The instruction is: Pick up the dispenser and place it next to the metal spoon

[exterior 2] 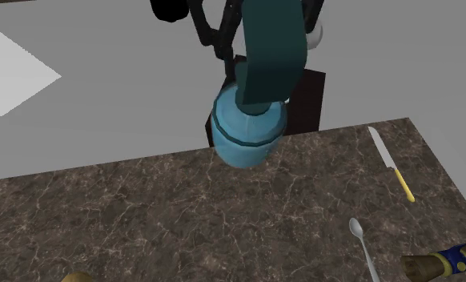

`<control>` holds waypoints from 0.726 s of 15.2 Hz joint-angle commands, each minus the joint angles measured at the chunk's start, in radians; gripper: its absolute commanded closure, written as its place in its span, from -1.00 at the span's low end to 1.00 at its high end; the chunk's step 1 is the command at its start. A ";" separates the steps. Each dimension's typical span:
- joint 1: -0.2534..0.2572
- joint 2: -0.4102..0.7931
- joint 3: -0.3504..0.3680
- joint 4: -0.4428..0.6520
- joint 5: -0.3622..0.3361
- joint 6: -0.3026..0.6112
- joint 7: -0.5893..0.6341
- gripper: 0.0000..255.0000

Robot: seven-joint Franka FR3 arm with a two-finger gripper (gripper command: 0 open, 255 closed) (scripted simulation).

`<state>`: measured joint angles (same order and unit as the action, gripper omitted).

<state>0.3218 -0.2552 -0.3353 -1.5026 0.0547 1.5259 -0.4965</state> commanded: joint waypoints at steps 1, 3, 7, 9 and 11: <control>0.014 -0.022 0.040 -0.031 -0.012 0.015 0.054 1.00; 0.028 -0.047 0.081 -0.059 -0.022 0.023 0.108 1.00; 0.054 -0.081 0.160 -0.099 -0.034 0.034 0.212 1.00; 0.067 -0.090 0.199 -0.111 -0.038 0.038 0.263 1.00; 0.080 -0.095 0.237 -0.118 -0.040 0.041 0.314 1.00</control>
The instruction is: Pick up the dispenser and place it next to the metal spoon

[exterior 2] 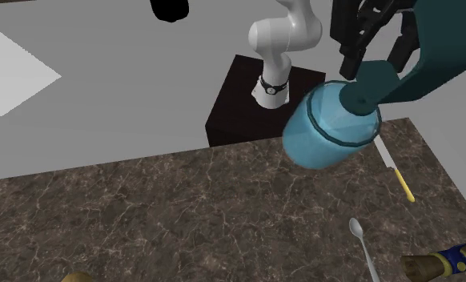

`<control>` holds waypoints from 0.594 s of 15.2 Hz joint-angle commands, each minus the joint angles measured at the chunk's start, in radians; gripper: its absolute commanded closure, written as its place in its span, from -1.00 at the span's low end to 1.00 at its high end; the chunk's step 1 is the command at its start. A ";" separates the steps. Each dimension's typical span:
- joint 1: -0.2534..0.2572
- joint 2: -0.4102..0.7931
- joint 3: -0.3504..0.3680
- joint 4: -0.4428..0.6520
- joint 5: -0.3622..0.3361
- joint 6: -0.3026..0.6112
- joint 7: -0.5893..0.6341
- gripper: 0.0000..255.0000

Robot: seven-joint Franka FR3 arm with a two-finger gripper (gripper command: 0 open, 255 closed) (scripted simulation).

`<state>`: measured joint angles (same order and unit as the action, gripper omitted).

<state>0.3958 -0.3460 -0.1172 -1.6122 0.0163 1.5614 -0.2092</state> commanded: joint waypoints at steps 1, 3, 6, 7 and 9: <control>0.013 -0.005 0.038 -0.010 -0.003 0.007 0.052 1.00; 0.026 -0.004 0.076 -0.010 -0.005 0.010 0.102 1.00; 0.047 0.007 0.132 0.000 -0.008 0.011 0.178 1.00; 0.054 0.013 0.151 0.006 -0.009 0.012 0.203 1.00; 0.067 0.029 0.188 0.022 -0.013 0.011 0.253 1.00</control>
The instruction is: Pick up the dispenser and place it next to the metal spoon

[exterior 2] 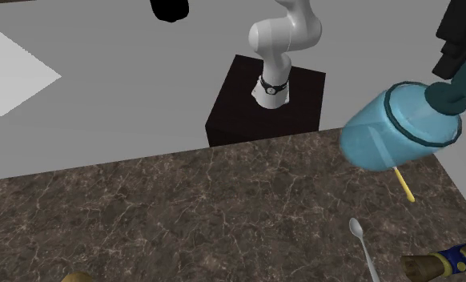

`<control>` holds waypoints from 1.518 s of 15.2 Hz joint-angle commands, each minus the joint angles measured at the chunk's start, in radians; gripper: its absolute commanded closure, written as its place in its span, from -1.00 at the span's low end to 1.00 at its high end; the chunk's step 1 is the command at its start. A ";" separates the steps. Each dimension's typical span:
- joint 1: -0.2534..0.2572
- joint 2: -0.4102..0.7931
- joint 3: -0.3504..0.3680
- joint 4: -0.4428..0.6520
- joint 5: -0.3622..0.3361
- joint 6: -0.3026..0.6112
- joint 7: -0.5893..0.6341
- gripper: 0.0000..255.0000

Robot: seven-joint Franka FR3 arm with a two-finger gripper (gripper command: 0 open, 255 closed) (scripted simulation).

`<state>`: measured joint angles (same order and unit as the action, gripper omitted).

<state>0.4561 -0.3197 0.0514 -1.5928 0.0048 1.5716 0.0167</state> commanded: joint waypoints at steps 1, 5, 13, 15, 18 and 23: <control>0.014 0.012 0.038 0.012 -0.004 0.001 0.053 1.00; 0.042 0.061 0.113 0.065 -0.020 -0.005 0.154 1.00; 0.067 0.072 0.167 0.005 -0.032 0.063 0.235 1.00; 0.068 0.057 0.166 -0.039 -0.029 0.092 0.234 1.00; 0.069 0.037 0.164 -0.102 -0.025 0.135 0.234 1.00; 0.071 0.009 0.161 -0.199 -0.019 0.205 0.234 1.00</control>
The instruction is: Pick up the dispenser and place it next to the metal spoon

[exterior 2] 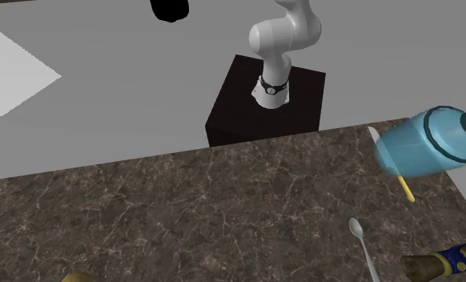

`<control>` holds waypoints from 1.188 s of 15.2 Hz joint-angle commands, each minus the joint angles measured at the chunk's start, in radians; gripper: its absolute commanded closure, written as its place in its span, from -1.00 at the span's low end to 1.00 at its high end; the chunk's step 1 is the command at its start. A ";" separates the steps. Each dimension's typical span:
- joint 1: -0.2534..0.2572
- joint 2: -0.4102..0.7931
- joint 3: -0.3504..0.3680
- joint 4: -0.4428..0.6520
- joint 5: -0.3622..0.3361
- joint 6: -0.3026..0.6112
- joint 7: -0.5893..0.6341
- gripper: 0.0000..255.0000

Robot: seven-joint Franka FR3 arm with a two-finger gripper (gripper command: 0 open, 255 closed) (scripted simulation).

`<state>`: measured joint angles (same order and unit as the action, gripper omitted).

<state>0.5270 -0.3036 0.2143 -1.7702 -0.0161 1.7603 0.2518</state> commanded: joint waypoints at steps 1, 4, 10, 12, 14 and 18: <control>0.001 -0.012 -0.002 -0.040 0.002 0.031 -0.001 1.00; 0.002 -0.025 -0.002 -0.094 0.005 0.072 -0.001 1.00; 0.004 -0.044 -0.002 -0.194 0.008 0.152 0.001 1.00; 0.005 -0.049 -0.002 -0.226 0.009 0.179 0.002 1.00; 0.006 -0.053 -0.001 -0.256 0.009 0.206 0.003 1.00; 0.007 -0.058 0.000 -0.315 0.010 0.259 0.006 1.00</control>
<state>0.5334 -0.3618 0.2132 -2.0715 -0.0058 2.0042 0.2558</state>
